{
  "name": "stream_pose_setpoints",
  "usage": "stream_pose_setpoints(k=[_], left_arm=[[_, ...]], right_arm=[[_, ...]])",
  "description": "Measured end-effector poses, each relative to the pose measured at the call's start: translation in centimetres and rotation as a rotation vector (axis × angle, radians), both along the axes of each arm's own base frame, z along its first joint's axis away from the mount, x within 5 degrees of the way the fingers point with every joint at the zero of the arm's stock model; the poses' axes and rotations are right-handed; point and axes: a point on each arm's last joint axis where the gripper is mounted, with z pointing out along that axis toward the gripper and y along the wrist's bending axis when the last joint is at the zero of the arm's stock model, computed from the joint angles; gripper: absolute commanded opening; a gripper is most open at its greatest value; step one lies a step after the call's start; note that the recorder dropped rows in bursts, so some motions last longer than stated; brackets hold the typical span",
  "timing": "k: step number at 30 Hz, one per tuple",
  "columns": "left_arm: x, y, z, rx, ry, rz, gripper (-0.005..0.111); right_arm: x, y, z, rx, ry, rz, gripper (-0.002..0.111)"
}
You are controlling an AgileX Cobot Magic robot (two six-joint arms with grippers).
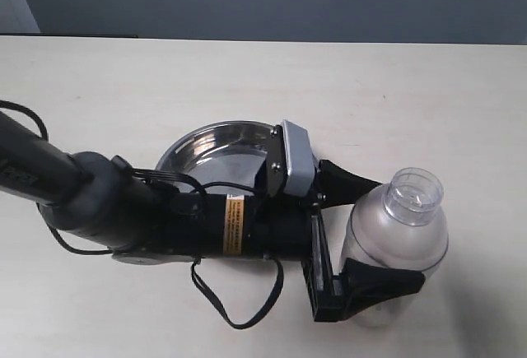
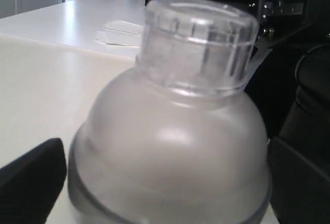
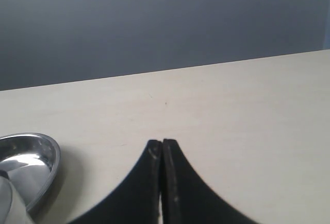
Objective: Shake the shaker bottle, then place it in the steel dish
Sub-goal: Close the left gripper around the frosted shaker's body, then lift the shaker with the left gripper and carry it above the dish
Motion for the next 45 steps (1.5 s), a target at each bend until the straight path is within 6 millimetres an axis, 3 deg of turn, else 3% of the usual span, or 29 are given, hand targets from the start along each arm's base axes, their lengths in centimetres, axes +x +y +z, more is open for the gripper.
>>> stream_pose_setpoints(k=[9,17,24,33,38,45], left_arm=[[0.4,-0.4,-2.8,0.052,0.051,-0.013,0.105],[0.9,-1.2,-2.7,0.048,0.017,-0.054,0.105],[0.9,-2.1,-4.0,0.062,0.033,-0.091,0.105],[0.9,-3.0,-3.6,0.050,0.023,-0.122,0.103],[0.9,-3.3,-3.5,0.040,0.027,-0.112,0.087],[1.0,-3.3,-3.5,0.039,0.019,-0.099,0.044]], right_arm=[[0.0,0.0,0.0,0.000,0.000,0.000,-0.001],[0.0,0.0,0.0,0.000,0.000,0.000,-0.001],[0.0,0.0,0.0,0.000,0.000,0.000,-0.001],[0.0,0.0,0.0,0.000,0.000,0.000,-0.001],[0.0,0.0,0.0,0.000,0.000,0.000,-0.001],[0.0,0.0,0.0,0.000,0.000,0.000,-0.001]])
